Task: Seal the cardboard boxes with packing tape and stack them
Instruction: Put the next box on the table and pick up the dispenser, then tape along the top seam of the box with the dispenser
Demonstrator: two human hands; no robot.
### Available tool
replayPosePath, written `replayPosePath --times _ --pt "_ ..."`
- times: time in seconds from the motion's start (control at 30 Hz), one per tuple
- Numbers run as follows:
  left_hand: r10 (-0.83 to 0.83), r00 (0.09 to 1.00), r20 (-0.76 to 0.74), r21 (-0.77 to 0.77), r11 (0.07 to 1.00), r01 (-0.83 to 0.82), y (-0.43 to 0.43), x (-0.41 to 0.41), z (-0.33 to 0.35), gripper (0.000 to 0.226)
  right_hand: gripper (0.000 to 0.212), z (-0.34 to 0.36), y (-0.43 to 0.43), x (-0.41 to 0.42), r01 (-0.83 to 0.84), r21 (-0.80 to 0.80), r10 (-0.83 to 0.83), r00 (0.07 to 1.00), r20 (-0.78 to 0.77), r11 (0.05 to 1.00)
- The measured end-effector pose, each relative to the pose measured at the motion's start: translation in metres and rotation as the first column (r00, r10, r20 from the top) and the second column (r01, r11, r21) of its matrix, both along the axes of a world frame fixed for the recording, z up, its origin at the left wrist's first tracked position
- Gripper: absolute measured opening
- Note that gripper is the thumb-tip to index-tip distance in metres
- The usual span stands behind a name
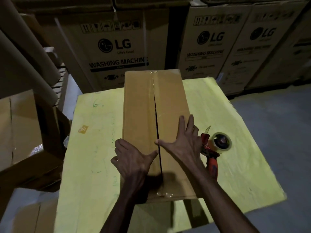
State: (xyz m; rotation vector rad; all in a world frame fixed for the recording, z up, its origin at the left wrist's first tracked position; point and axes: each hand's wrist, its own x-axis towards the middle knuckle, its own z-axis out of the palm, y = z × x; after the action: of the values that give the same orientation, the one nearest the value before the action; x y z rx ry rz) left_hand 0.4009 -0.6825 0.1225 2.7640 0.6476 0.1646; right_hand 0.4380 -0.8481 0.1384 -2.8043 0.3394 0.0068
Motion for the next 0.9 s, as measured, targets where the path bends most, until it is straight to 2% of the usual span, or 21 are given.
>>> replayPosePath --times 0.07,0.2,0.3,0.4,0.5,0.6,0.73,0.8,0.9 --pt "0.031 0.999 -0.021 0.025 0.999 -0.03 -0.004 0.001 -0.002 0.131 0.137 -0.003 -0.001 0.0 -0.014 -0.034 0.014 1.0 -0.006 0.999" --pt "0.045 0.999 -0.025 -0.104 0.993 -0.047 -0.004 0.0 -0.001 0.138 0.131 -0.006 -0.005 -0.001 -0.024 0.003 0.024 1.0 0.01 1.0" --pt "-0.061 0.998 -0.013 -0.061 0.996 0.06 -0.006 -0.002 0.006 0.146 0.132 -0.008 -0.006 -0.003 -0.046 0.033 0.046 0.999 0.011 0.998" --pt "-0.206 0.976 -0.076 0.069 0.975 0.211 -0.012 0.007 0.011 0.138 0.134 -0.008 -0.009 -0.003 -0.067 0.048 0.067 0.998 -0.004 0.997" --pt "-0.251 0.953 -0.172 0.033 0.965 0.26 -0.013 0.016 0.015 0.136 0.131 -0.004 -0.011 0.001 -0.069 0.083 0.071 0.997 -0.012 0.994" --pt "-0.27 0.941 -0.206 0.007 0.961 0.278 -0.01 0.018 0.021 0.134 0.127 0.001 -0.011 0.005 -0.056 0.136 0.059 0.998 -0.016 0.989" --pt "-0.271 0.952 -0.139 -0.17 0.954 0.247 -0.001 0.021 0.034 0.129 0.12 0.015 -0.01 0.008 -0.044 0.294 0.048 0.999 -0.007 0.955" --pt "-0.266 0.961 -0.077 -0.253 0.937 0.24 0.0 0.02 0.04 0.125 0.116 0.018 -0.009 0.01 -0.051 0.311 0.048 0.999 0.019 0.949" --pt "-0.283 0.958 -0.042 -0.205 0.941 0.268 -0.003 0.017 0.039 0.117 0.111 0.014 -0.01 0.012 -0.068 0.274 0.062 0.998 0.03 0.959"
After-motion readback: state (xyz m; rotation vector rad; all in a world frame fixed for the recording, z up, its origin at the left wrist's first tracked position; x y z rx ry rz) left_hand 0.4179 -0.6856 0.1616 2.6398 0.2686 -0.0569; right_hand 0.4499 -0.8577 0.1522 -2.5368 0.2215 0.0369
